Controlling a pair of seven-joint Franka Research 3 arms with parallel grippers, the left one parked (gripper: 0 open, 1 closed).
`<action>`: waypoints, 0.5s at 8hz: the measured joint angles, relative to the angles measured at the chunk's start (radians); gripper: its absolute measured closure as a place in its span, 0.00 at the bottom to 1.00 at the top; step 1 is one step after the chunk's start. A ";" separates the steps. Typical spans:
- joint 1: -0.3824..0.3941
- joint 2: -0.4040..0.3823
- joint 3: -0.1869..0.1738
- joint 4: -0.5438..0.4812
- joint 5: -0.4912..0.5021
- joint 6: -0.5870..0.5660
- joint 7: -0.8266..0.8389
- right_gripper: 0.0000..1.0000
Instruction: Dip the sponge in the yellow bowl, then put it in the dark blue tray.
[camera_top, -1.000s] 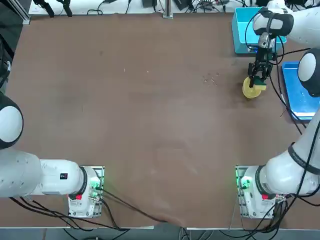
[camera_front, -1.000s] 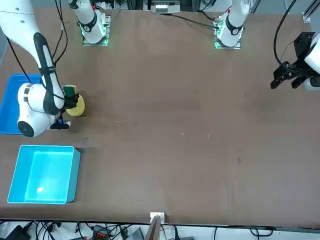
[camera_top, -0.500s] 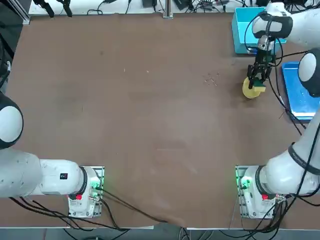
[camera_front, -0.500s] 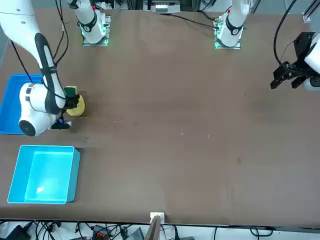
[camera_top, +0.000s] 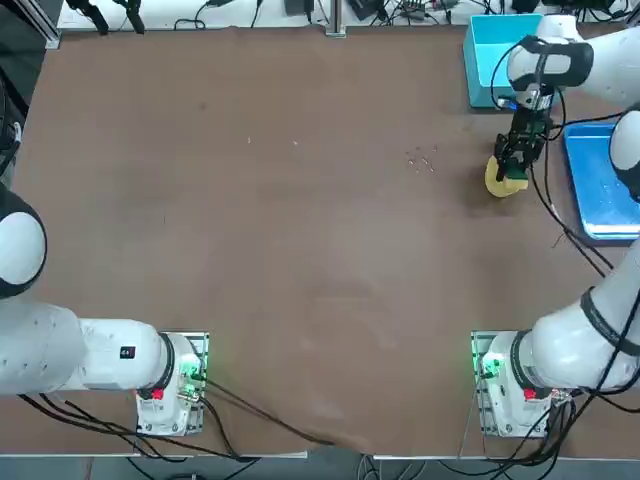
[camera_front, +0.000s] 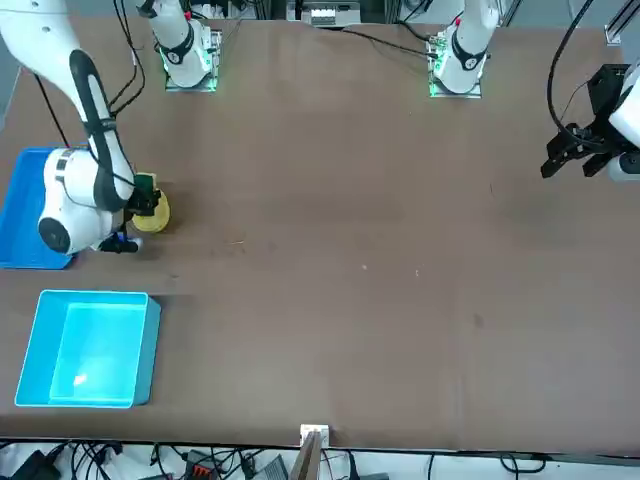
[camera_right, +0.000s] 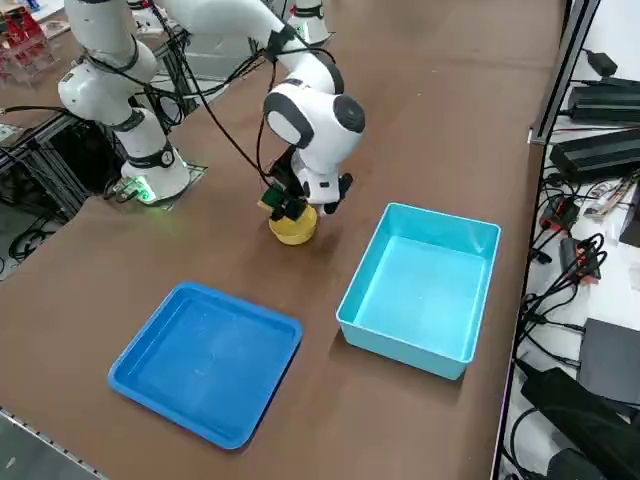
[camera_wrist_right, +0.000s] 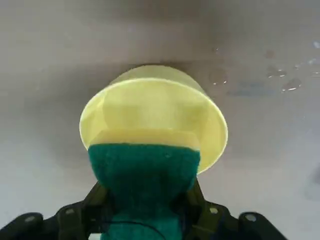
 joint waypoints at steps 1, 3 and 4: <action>0.000 -0.028 0.000 -0.034 0.000 0.035 0.009 0.35; -0.008 -0.068 -0.004 -0.057 0.000 0.054 0.015 0.36; -0.020 -0.076 -0.006 -0.058 0.000 0.055 0.016 0.36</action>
